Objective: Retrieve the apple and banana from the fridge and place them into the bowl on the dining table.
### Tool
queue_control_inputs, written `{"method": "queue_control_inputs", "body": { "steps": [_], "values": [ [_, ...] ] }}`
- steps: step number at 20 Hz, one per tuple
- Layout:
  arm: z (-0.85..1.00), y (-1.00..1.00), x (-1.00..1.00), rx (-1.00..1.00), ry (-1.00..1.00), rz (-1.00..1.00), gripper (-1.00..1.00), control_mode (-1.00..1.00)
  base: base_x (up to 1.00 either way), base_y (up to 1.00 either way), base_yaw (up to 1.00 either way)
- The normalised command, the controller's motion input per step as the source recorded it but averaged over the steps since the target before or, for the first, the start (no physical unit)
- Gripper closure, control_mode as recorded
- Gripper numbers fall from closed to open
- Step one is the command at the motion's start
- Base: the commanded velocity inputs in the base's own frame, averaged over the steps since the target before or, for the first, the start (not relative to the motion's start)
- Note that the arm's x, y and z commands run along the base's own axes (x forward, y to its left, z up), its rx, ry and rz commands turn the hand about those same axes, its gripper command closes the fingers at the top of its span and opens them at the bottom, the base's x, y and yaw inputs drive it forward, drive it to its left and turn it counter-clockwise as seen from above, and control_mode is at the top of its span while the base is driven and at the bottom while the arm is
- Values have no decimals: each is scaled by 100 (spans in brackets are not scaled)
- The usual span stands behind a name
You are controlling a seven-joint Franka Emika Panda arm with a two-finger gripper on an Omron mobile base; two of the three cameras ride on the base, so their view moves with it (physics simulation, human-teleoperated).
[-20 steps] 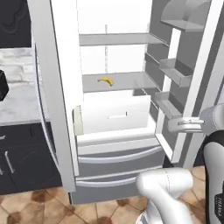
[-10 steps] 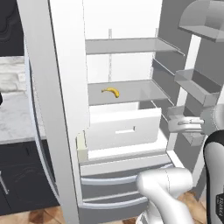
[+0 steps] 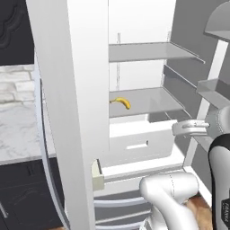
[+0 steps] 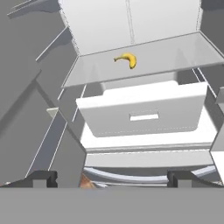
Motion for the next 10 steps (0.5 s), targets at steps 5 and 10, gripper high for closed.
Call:
{"method": "queue_control_inputs", "body": {
  "steps": [5,10],
  "values": [
    [0,4,7,0,2,-1,-100,-100,33,14,-5],
    [0,24,27,-6,3,0,-100,-100,0,0,0]
  ]
}}
